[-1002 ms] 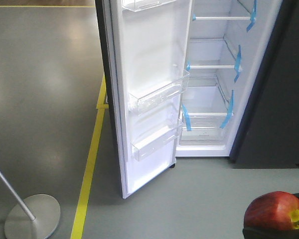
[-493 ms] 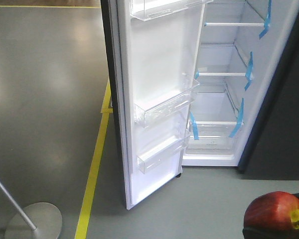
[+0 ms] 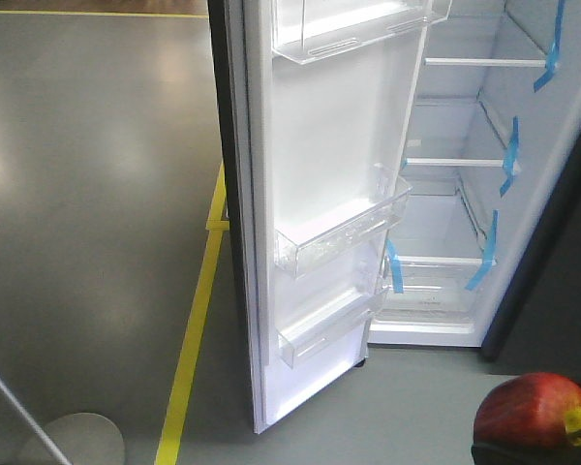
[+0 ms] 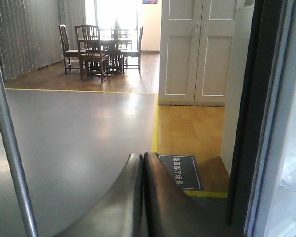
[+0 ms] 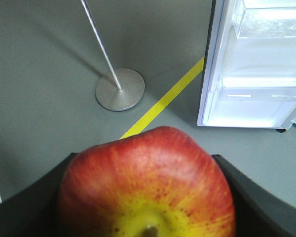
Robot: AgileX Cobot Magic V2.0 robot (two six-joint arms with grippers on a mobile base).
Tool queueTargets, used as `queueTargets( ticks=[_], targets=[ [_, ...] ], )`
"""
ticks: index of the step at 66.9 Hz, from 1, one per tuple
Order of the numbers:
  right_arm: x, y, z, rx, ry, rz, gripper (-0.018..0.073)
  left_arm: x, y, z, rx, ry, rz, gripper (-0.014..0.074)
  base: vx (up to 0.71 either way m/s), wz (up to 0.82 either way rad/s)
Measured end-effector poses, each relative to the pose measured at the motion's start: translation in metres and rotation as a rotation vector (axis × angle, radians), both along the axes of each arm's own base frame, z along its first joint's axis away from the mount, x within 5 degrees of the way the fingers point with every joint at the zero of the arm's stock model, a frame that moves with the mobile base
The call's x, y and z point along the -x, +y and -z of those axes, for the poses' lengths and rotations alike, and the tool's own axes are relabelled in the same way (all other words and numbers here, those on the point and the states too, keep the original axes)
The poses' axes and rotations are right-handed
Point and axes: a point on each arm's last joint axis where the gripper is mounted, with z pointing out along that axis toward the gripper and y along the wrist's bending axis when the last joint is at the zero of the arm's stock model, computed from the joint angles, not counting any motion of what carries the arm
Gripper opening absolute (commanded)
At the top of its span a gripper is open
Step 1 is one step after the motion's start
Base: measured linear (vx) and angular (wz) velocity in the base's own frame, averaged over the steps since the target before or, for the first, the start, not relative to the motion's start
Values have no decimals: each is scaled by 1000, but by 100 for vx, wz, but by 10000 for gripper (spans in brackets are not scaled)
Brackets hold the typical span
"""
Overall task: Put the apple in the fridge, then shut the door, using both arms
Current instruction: 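Position the base in front of the refrigerator door bins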
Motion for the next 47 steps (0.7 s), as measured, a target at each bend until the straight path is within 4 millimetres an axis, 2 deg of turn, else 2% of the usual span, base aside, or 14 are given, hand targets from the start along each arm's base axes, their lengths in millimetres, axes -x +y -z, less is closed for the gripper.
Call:
queueTargets(
  ticks=[47],
  targets=[
    [0, 0, 0, 0, 0, 0, 88, 0, 0, 0, 0, 0, 0, -6, 13, -4]
  ],
)
